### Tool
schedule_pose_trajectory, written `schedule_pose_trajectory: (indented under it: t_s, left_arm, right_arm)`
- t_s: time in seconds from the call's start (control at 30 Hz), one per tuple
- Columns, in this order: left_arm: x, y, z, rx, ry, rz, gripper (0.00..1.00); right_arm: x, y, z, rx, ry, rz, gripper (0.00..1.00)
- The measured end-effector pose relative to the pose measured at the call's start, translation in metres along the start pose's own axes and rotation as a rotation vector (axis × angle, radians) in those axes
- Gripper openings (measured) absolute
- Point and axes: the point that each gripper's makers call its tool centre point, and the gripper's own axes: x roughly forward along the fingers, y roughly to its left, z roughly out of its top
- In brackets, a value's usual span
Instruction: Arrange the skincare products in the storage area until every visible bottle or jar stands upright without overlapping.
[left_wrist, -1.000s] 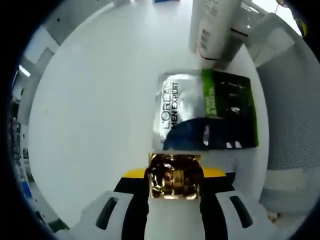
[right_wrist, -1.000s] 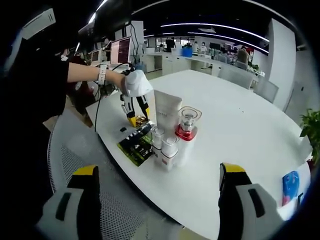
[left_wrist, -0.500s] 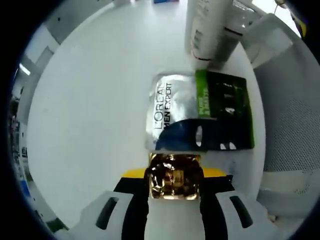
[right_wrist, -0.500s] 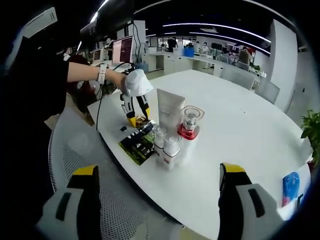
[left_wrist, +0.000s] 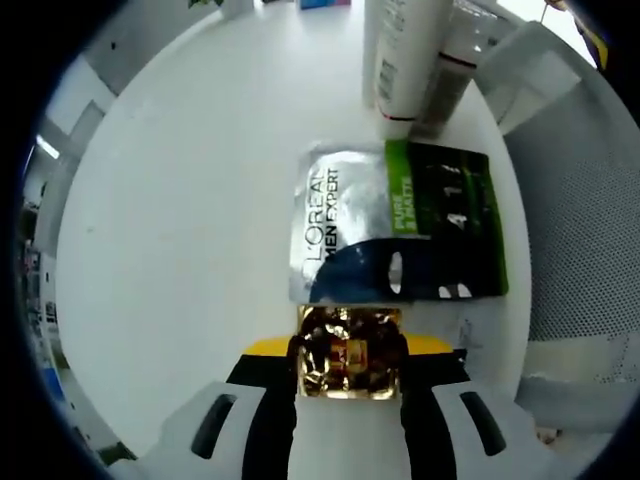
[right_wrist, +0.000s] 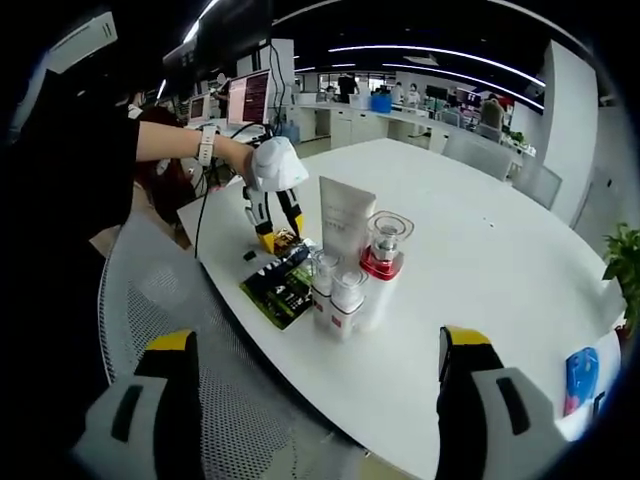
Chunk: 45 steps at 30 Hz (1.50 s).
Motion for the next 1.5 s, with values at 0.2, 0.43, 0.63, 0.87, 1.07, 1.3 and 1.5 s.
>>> schedule_pose_trajectory:
  t_s: [0.2, 0.43, 0.63, 0.87, 1.07, 1.3, 1.5]
  left_arm:
    - [-0.001, 0.001, 0.0, -0.005, -0.006, 0.018, 0.38]
    - [-0.001, 0.002, 0.0, -0.01, -0.011, 0.031, 0.39]
    - [-0.004, 0.001, -0.002, 0.009, 0.001, 0.039, 0.34]
    - [-0.009, -0.003, 0.0, 0.006, -0.01, 0.04, 0.35]
    - [-0.017, -0.005, 0.001, 0.01, -0.015, 0.052, 0.35]
    - [-0.028, -0.008, 0.002, -0.017, -0.04, 0.078, 0.35]
    - [-0.041, -0.014, 0.007, -0.05, -0.088, 0.107, 0.36]
  right_arm:
    - [0.0, 0.001, -0.002, 0.005, 0.002, 0.0, 1.0]
    - [-0.001, -0.002, -0.006, 0.013, 0.006, -0.013, 1.0]
    - [-0.003, -0.003, -0.008, 0.018, 0.006, -0.016, 1.0]
    - [-0.002, -0.003, -0.007, 0.014, 0.004, -0.013, 1.0]
    - [-0.002, -0.003, -0.007, 0.011, 0.001, -0.01, 1.0]
    - [-0.001, -0.004, -0.006, 0.008, -0.006, -0.008, 1.0]
    - [0.001, 0.0, -0.006, -0.002, -0.003, 0.007, 1.0]
